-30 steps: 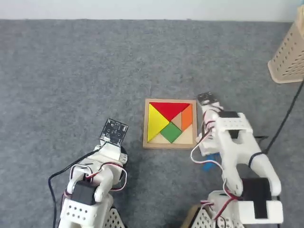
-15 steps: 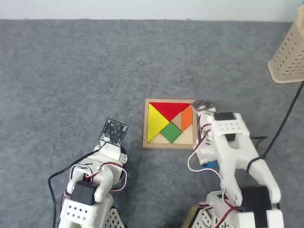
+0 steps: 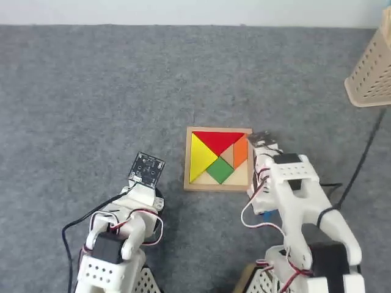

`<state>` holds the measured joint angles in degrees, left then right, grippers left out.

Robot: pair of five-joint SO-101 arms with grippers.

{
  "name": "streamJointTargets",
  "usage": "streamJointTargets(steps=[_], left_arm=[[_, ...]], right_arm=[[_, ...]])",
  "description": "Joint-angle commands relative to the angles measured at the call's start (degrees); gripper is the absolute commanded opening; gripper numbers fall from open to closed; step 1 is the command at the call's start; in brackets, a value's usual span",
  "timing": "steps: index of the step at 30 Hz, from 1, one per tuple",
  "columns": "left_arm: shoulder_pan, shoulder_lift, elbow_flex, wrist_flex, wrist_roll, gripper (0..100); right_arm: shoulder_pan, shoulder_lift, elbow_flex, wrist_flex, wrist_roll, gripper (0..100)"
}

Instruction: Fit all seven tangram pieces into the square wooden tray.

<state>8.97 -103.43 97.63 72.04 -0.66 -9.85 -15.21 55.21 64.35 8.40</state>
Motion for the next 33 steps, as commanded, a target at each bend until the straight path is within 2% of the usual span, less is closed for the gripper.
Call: streamJointTargets(steps=[1, 5, 8, 15, 19, 24, 33], left_arm=[[0.18, -1.14, -1.1, 0.35, 0.35, 1], [0.18, -1.14, -1.1, 0.35, 0.35, 1], [0.18, -1.14, -1.1, 0.35, 0.35, 1], [0.18, -1.14, -1.1, 0.35, 0.35, 1], [0.18, -1.14, -1.1, 0.35, 0.35, 1], [0.18, -1.14, -1.1, 0.35, 0.35, 1], [0.18, -1.14, -1.1, 0.35, 0.35, 1]], right_arm=[[-0.4, -1.1, 0.18, -1.71, -1.05, 15.4], [-0.4, -1.1, -0.88, -1.8, -1.05, 4.4], [0.04, -1.45, -2.81, -1.45, -0.79, 0.6], [-0.31, -1.8, -11.87, 6.37, 10.02, 0.7], [-0.92, -1.19, -21.1, 10.15, 10.64, 0.7], [-7.78, 0.92, -28.66, 11.56, 15.47, 0.6], [-16.13, 20.7, -44.13, 11.65, 20.48, 0.6]])
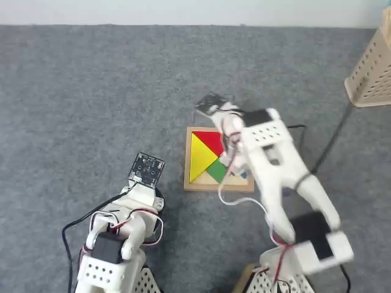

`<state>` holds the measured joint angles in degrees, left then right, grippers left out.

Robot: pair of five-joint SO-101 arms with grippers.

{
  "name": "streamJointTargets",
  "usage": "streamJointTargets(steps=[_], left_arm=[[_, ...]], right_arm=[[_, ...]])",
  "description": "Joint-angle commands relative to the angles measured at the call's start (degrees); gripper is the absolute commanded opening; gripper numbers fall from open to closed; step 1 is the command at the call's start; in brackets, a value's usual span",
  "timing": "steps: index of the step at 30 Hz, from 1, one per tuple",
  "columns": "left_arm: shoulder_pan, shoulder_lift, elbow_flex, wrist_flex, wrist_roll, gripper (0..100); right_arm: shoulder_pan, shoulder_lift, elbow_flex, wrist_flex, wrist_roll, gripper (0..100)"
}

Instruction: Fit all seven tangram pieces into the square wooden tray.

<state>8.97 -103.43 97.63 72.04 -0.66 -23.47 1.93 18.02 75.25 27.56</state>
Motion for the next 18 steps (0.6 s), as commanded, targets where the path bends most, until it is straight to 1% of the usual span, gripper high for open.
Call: streamJointTargets(steps=[1, 7, 14, 18], left_arm=[[0.18, -1.14, -1.1, 0.35, 0.35, 1], [0.18, -1.14, -1.1, 0.35, 0.35, 1], [0.18, -1.14, -1.1, 0.35, 0.35, 1], [0.18, -1.14, -1.1, 0.35, 0.35, 1]], right_arm=[[-3.47, 5.23, -8.62, 0.75, 1.49, 0.6], [-11.03, 10.86, -11.43, 0.57, 7.74, 0.6], [-13.05, 11.82, -11.43, 0.48, 11.69, 0.6], [-15.43, 12.09, -11.43, 0.57, 14.33, 0.6]])
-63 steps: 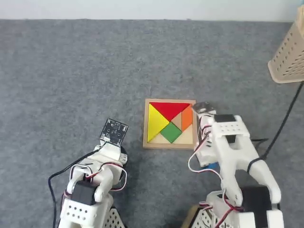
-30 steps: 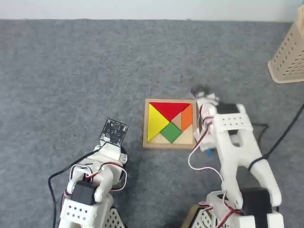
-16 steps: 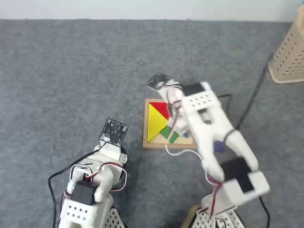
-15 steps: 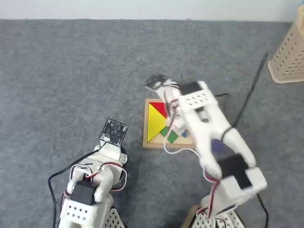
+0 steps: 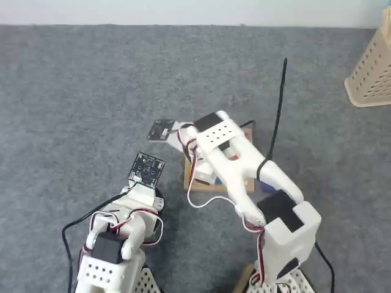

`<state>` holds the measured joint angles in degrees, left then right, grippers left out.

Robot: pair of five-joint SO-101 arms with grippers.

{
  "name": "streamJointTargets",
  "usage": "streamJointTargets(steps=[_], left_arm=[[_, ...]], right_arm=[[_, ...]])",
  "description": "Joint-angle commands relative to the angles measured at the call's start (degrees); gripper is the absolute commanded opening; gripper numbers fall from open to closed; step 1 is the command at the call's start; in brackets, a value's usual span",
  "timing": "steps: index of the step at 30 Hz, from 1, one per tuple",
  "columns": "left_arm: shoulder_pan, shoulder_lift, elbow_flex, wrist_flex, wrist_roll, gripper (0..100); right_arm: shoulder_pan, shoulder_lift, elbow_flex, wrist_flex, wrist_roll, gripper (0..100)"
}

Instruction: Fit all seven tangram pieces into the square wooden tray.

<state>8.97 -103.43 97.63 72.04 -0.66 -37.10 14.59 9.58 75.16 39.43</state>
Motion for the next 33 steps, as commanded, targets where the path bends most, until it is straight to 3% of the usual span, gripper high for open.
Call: streamJointTargets(steps=[1, 18, 25, 33], left_arm=[[0.18, -1.14, -1.1, 0.35, 0.35, 1], [0.18, -1.14, -1.1, 0.35, 0.35, 1], [0.18, -1.14, -1.1, 0.35, 0.35, 1], [0.18, -1.14, -1.1, 0.35, 0.35, 1]], right_arm=[[-2.42, -0.57, -2.99, 0.75, 2.9, 0.6], [-3.03, -0.48, -2.99, 1.27, 5.19, 1.1], [-3.12, -0.48, -3.08, 2.15, 5.19, 11.1], [-2.07, -0.66, -3.16, 1.63, 5.1, 11.3]])
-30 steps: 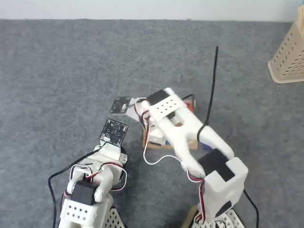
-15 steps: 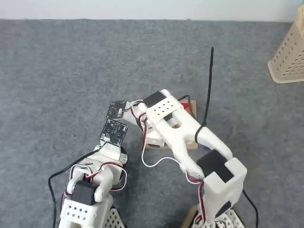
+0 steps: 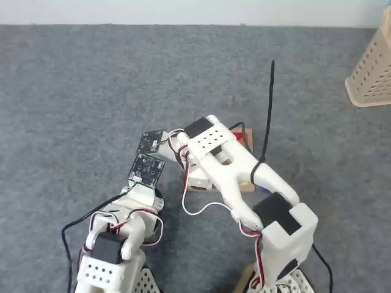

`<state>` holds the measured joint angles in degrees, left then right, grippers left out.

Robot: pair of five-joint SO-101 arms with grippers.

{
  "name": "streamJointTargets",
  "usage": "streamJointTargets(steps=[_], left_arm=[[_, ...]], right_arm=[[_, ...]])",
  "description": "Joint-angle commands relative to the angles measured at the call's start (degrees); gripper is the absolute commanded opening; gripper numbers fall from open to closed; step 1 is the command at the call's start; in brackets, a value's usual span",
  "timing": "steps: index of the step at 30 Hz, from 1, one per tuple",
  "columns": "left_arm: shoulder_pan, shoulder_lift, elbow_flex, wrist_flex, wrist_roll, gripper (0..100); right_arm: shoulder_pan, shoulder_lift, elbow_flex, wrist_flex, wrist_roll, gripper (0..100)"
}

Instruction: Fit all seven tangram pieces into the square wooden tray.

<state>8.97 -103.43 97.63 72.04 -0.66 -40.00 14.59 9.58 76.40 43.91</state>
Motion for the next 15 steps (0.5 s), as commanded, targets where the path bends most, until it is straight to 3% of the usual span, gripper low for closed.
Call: streamJointTargets(steps=[1, 6, 12, 15], left_arm=[[0.18, -1.14, -1.1, 0.35, 0.35, 1], [0.18, -1.14, -1.1, 0.35, 0.35, 1], [0.18, -1.14, -1.1, 0.35, 0.35, 1], [0.18, -1.14, -1.1, 0.35, 0.35, 1]], right_arm=[[1.54, -0.75, -3.69, 0.57, 0.62, 11.3], [5.67, -0.57, -6.68, 0.75, -0.35, 11.4], [5.76, -0.57, -6.77, 0.57, -1.49, 11.3], [6.02, -1.1, -6.86, 0.75, -7.03, 11.1]])
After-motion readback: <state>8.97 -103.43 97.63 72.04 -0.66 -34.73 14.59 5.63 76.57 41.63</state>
